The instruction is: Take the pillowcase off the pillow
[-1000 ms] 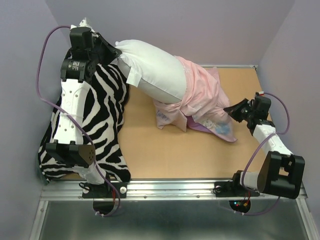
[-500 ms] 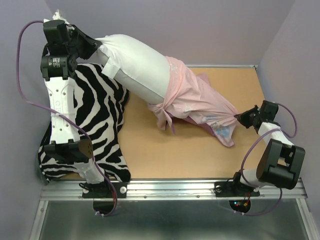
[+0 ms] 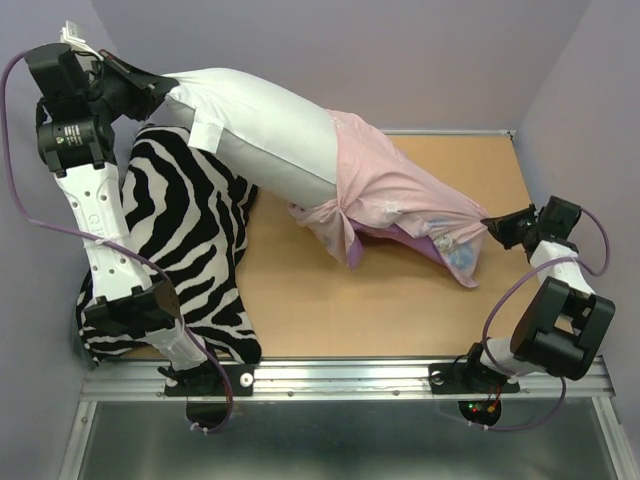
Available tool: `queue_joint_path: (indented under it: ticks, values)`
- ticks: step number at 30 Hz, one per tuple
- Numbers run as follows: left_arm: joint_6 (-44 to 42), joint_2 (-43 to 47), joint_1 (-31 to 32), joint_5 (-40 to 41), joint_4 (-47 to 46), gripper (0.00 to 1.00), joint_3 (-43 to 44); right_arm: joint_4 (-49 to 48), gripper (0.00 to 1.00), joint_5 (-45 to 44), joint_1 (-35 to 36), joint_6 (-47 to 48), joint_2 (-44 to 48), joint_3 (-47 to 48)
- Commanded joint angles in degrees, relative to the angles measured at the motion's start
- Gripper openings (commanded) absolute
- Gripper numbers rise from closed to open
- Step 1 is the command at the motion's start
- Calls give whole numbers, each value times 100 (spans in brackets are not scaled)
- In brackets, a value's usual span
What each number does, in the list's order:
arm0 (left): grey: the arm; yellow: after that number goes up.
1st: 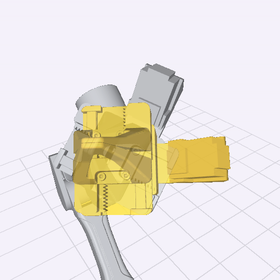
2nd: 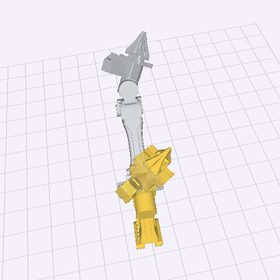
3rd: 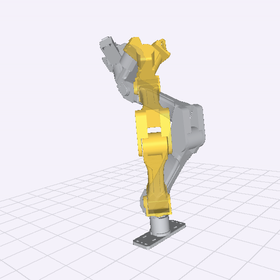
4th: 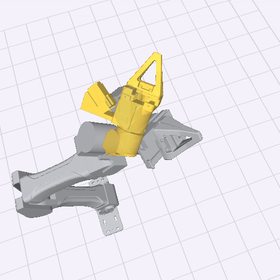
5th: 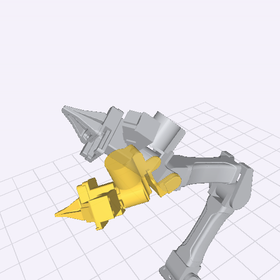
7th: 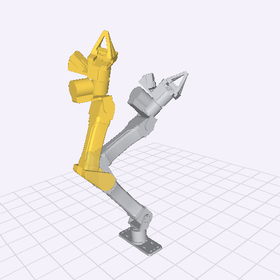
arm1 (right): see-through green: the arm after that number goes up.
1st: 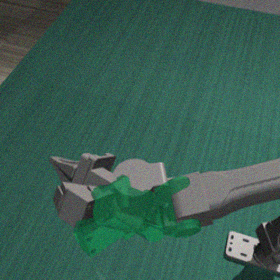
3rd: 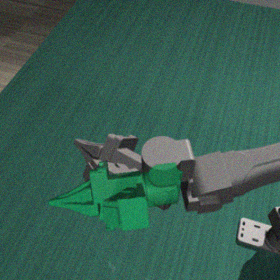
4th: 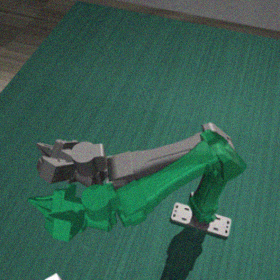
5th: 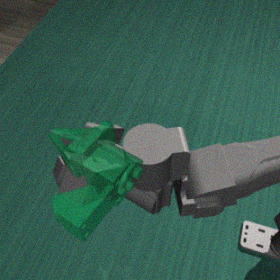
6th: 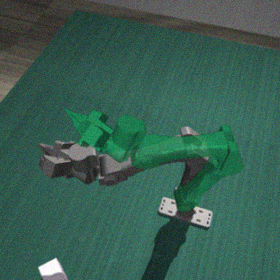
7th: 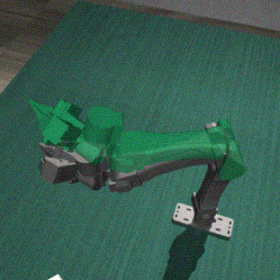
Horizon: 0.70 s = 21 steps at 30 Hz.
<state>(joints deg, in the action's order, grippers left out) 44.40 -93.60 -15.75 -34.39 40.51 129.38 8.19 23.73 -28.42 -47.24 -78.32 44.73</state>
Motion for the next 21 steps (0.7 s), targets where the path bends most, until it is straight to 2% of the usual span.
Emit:
queue_joint_path:
  ticks: [1, 7, 11, 21]
  values:
    - [445, 826, -1070, 699, -2793, 0, 298, 113, 1, -1783, -655, 84, 1, 404]
    - [920, 870, -1737, 223, -3145, 0, 263, 253, 1, -1801, -770, -57, -25, 598]
    - [1158, 888, -1923, -32, -3453, 0, 0, 394, 1, -1959, -875, -92, 19, 660]
    - [1703, 677, -2468, -428, -3901, 0, -9, 500, 1, -2039, -1165, -127, -95, 677]
